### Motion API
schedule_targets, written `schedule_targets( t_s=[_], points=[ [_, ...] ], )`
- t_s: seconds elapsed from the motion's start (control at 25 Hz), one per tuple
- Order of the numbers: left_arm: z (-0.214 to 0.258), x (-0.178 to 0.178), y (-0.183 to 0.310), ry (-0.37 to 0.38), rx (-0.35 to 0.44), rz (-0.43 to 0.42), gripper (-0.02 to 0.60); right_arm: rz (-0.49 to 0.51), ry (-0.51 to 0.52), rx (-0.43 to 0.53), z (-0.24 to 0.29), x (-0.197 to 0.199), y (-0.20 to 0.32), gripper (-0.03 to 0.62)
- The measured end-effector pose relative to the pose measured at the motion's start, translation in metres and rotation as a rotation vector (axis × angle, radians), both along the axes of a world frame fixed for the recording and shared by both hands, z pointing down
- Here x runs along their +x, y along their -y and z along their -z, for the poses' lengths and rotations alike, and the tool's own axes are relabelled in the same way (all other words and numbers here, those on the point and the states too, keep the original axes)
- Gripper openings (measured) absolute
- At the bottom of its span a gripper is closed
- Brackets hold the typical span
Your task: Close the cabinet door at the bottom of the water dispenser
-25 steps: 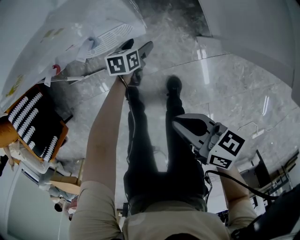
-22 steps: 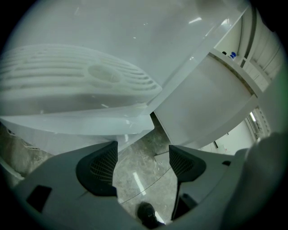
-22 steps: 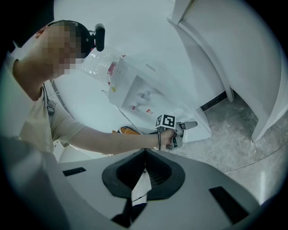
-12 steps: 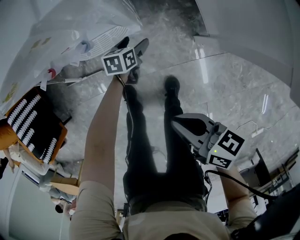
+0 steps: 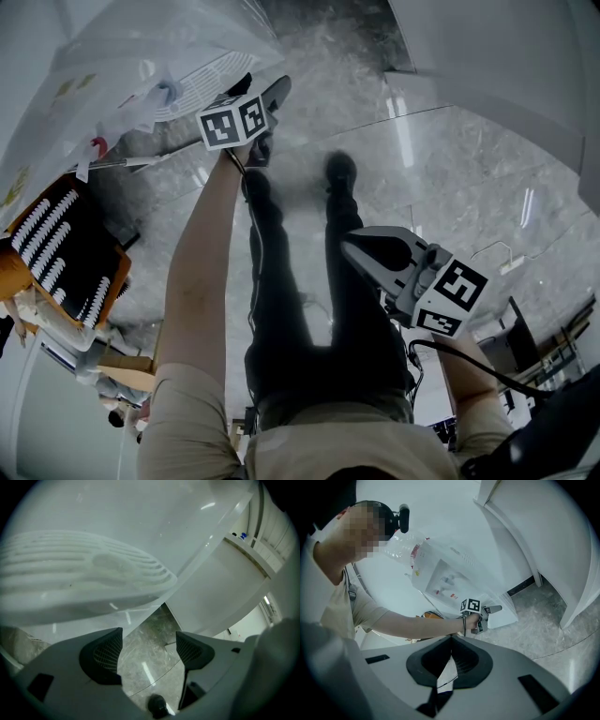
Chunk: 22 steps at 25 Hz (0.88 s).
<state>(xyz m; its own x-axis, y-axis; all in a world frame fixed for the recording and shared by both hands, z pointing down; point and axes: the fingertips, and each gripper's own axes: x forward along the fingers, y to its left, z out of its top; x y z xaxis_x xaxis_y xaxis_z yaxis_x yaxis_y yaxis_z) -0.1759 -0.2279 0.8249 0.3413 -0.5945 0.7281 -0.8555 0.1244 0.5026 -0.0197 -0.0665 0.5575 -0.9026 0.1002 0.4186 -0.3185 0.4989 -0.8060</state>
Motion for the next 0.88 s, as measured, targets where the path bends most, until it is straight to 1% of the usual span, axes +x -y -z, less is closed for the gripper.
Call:
schedule_targets(
  t_s=[0.24,0.36,0.48,0.64,0.76,0.88],
  points=[
    [0.001,0.004,-0.019,0.009,-0.029,-0.045,0.335,0.001,0.009,0.02,0.004,-0.005,0.001,0.015],
    [0.012,0.008,-0.025,0.014,-0.024,-0.082,0.335,-0.003,0.019,0.039,0.006,-0.007,0.005,0.015],
    [0.032,0.016,-0.037,-0.009,-0.017,-0.123,0.334,-0.018,0.021,0.052,0.011,-0.01,0.004,0.015],
    [0.075,0.008,-0.056,-0.027,-0.004,-0.126,0.334,0.016,0.044,0.083,0.03,-0.022,0.005,0.015],
    [0.122,0.021,-0.075,-0.072,0.014,-0.136,0.334,0.001,0.047,0.08,0.055,-0.018,0.008,0.015],
    [0.176,0.026,-0.081,-0.085,0.065,-0.17,0.333,-0.02,0.066,0.065,0.08,-0.019,0.015,0.015]
  ],
)
